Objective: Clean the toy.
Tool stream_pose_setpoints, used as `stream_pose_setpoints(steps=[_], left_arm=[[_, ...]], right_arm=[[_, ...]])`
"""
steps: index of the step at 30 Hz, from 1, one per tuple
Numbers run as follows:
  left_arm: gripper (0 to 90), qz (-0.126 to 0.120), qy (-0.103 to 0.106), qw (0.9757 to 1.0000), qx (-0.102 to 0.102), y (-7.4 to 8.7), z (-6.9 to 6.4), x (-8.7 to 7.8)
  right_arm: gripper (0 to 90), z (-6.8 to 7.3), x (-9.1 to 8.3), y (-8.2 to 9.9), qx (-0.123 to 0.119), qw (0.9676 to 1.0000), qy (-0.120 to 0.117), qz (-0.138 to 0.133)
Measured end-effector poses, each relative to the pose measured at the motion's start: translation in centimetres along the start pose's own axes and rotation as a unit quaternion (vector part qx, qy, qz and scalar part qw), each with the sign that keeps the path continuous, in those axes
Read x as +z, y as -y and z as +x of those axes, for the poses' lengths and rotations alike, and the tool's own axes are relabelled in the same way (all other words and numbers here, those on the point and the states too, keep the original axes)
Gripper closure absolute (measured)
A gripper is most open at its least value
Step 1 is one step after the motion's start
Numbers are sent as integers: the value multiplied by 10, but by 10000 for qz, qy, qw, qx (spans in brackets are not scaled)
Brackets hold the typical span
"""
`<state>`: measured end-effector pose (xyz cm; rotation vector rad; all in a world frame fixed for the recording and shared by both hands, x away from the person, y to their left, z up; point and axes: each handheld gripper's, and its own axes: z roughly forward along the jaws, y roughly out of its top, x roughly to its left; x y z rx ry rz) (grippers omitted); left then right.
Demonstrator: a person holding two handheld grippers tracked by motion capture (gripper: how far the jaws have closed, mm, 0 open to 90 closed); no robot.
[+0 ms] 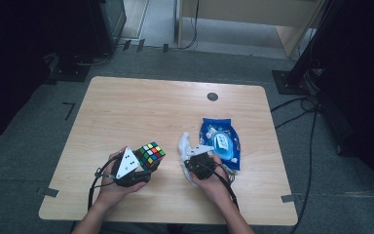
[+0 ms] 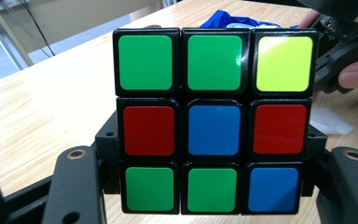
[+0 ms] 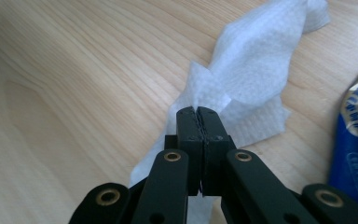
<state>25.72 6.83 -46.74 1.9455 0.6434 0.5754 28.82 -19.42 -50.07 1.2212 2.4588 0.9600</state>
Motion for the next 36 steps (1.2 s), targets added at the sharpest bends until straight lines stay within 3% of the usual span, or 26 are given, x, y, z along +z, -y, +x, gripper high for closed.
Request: stream_pose_setpoints(steps=[2,4,6,7,10,13,15,17,19,25,28,30,32,34,36], left_arm=[[338,-17,-10,10000,-27,0,1,-1],[337,0,-26,10000,-35,0,2,-1],[337,0,-33,10000,-46,1,3,0],[337,1,-39,10000,-45,1,3,-1],[337,-13,-65,10000,-43,1,5,-3],[338,-17,-120,9999,-79,2,9,-5],[337,-38,-168,9998,-142,2,13,-7],[337,-36,-197,9996,-183,3,16,-9],[338,-29,-202,9996,-192,3,17,-10],[337,-13,-137,9998,-137,4,14,-9],[337,1,-111,9999,-118,4,14,-8],[337,4,-100,9999,-120,4,13,-7],[337,18,-79,9999,-118,4,13,-7],[337,22,-64,9999,-105,4,12,-6],[338,31,-12,9999,-95,5,10,-4]], right_arm=[[900,1,-4,-2,326,9988,-344,-149],[900,5,-7,-5,669,9944,-739,-354],[877,12,-8,-8,790,9891,-1125,-521],[788,16,-7,-10,741,9876,-1237,-627],[588,20,-6,-12,215,9899,-942,-1042],[507,18,-5,-13,-220,9882,-825,-1274],[472,27,-1,-13,-806,9850,-810,-1297],[411,36,8,-14,-1432,9784,-774,-1276],[394,39,16,-14,-1665,9750,-750,-1265],[393,29,35,-13,-1444,9856,-615,-635],[578,24,35,-12,-1201,9880,-775,-582],[758,20,32,-12,-1024,9906,-729,-543],[839,16,28,-12,-768,9936,-699,-436],[860,10,21,-12,-546,9952,-616,-536],[865,8,8,-14,-376,9933,-611,-909]])
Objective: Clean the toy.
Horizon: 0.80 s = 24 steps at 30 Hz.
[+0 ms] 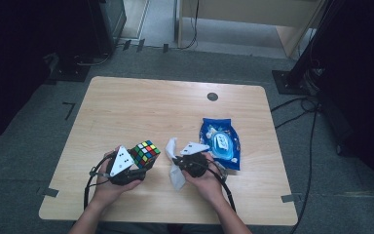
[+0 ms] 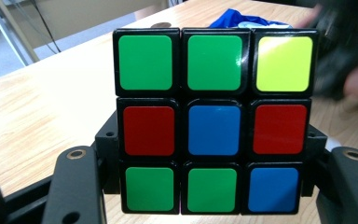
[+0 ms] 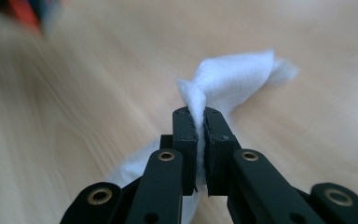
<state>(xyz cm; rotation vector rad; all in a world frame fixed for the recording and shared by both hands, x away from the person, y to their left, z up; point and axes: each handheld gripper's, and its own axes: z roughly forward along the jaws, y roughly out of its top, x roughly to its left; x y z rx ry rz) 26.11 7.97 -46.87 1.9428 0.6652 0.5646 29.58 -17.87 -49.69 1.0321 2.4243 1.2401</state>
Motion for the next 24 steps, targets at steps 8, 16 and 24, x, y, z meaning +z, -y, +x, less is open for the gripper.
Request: stream_pose_setpoints(steps=[8,16,24], left_arm=[[338,-145,469,9981,361,-2,-23,6],[338,-104,498,9982,319,-2,-24,7],[338,-21,494,9976,478,-1,-31,11]], right_arm=[[859,18,-44,-24,528,9836,-452,-1664],[870,28,-43,-21,1073,9765,-519,-1794],[869,35,-41,-25,1488,9695,-950,-1701]])
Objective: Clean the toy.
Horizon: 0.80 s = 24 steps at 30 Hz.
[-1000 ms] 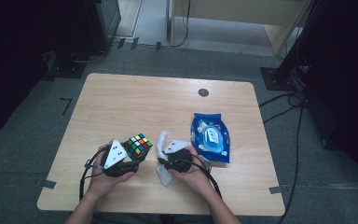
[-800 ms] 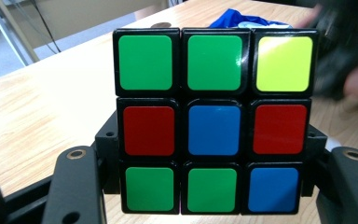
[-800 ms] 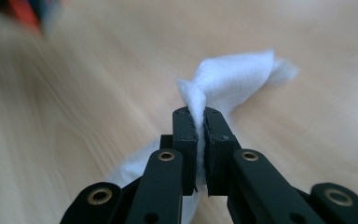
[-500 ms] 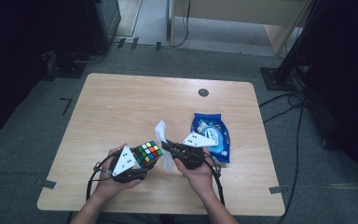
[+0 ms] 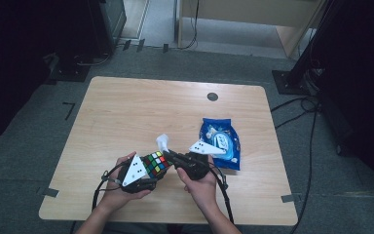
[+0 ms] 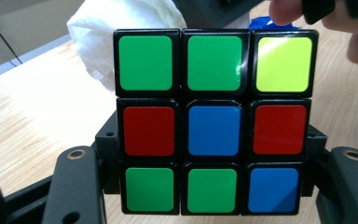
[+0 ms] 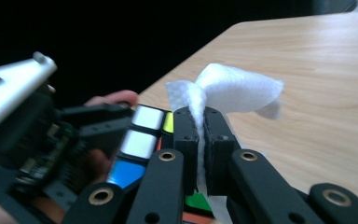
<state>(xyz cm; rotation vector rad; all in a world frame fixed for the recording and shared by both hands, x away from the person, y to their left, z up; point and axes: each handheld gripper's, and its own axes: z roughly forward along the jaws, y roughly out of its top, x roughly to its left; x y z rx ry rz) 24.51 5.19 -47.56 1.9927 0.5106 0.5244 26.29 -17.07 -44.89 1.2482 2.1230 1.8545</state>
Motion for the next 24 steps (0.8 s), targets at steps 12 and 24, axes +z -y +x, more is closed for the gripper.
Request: stream_pose_setpoints(steps=[12,24], left_arm=[[338,0,-98,9999,-102,0,4,-1],[338,11,20,10000,5,-3,-6,4]], right_arm=[[869,28,-4,-5,-322,9986,-404,146],[863,13,-5,-2,-481,9983,323,42]])
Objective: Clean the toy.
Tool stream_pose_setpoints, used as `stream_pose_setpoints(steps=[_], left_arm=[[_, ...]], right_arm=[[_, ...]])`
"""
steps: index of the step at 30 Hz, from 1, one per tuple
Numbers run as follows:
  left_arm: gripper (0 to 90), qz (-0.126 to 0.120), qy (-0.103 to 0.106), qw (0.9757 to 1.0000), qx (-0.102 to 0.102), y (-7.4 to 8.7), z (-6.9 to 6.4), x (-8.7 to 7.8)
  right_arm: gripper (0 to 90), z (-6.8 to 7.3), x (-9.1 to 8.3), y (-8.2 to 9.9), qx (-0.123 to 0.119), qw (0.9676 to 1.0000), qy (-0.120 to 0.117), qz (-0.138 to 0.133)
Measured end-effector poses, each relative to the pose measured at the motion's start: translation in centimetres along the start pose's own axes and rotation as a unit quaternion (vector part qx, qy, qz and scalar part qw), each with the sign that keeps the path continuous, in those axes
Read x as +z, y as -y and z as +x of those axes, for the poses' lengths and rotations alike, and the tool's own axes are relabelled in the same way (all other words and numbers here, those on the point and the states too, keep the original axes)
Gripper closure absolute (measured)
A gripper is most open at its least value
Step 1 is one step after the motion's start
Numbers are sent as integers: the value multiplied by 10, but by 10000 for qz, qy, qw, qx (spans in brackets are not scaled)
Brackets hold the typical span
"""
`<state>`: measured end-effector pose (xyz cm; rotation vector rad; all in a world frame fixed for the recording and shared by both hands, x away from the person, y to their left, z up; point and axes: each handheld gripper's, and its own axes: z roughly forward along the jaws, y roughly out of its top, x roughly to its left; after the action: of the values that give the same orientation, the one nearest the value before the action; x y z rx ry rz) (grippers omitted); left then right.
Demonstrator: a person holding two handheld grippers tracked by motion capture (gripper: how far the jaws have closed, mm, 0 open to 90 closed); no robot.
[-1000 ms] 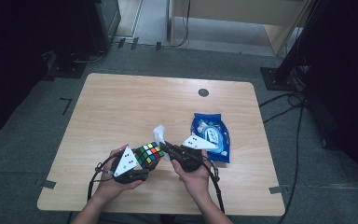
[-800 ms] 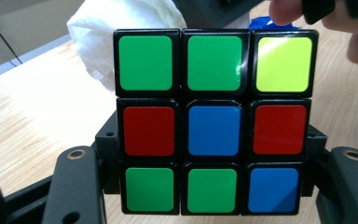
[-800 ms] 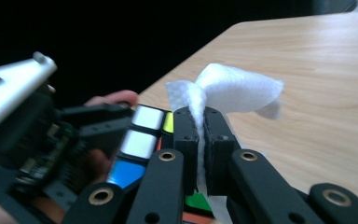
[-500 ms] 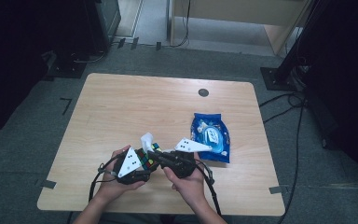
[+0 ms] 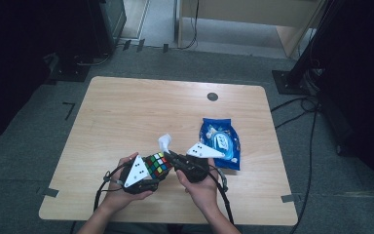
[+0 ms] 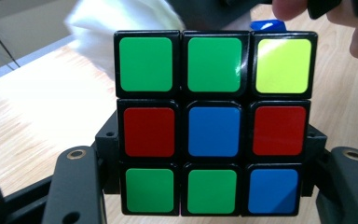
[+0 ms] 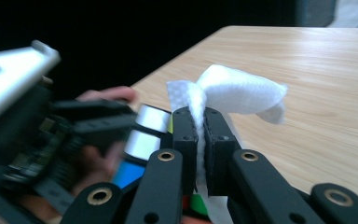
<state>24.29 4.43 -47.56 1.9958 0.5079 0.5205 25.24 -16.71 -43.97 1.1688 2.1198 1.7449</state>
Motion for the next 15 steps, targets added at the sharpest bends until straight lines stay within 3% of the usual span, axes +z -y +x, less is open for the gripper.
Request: stream_pose_setpoints(steps=[5,8,12,15], left_arm=[[338,35,-76,9999,-101,2,4,1],[338,-48,-118,9997,-211,1,10,-5],[338,-157,-156,9995,-235,1,16,-11],[338,-326,-81,9990,-294,0,18,-15]], right_arm=[[860,17,0,-2,-288,9989,-377,10],[862,16,-2,-3,-219,9988,-441,-1],[863,-2,-3,1,47,9997,-253,5],[863,-19,-3,6,104,9997,125,180]])
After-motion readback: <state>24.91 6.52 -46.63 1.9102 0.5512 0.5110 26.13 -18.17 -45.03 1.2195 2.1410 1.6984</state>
